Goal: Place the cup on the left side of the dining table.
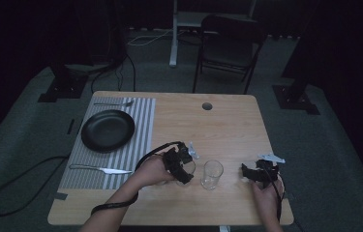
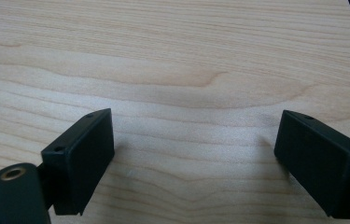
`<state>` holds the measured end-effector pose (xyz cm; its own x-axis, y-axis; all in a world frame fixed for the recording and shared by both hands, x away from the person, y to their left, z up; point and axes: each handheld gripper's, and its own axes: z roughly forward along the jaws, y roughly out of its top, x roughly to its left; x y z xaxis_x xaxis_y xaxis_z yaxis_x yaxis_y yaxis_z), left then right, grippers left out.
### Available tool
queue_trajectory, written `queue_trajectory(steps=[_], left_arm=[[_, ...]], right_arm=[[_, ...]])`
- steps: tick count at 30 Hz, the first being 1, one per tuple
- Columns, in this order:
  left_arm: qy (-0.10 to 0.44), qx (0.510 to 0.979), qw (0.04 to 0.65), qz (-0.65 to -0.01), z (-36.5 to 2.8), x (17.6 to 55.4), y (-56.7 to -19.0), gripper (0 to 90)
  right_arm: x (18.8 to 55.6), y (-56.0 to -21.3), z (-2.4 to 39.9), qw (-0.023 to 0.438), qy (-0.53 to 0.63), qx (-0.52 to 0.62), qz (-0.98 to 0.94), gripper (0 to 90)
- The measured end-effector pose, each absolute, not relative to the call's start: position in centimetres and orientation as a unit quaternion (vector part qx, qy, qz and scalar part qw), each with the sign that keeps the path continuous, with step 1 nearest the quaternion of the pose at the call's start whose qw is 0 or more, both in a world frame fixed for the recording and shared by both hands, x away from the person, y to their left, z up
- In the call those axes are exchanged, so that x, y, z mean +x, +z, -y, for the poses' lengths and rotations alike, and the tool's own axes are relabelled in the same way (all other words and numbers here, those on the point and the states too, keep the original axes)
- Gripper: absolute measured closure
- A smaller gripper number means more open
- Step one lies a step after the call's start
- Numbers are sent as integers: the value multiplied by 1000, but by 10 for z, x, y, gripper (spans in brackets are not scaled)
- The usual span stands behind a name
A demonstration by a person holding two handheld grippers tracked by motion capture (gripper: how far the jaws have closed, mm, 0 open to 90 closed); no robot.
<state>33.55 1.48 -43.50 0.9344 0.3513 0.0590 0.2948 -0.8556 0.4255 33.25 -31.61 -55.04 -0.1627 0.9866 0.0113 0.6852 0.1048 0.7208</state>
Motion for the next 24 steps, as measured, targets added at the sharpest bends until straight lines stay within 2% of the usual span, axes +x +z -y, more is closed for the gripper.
queue_trajectory(steps=[7,15,24], left_arm=[[50,966,206,-149,-14,335,-434,287],[65,956,236,-163,-15,335,-429,288],[85,952,234,-178,-14,346,-420,288]], right_arm=[[333,-550,316,249,302,597,-700,115],[333,-550,316,249,302,597,-700,115],[332,-550,316,249,302,597,-700,116]])
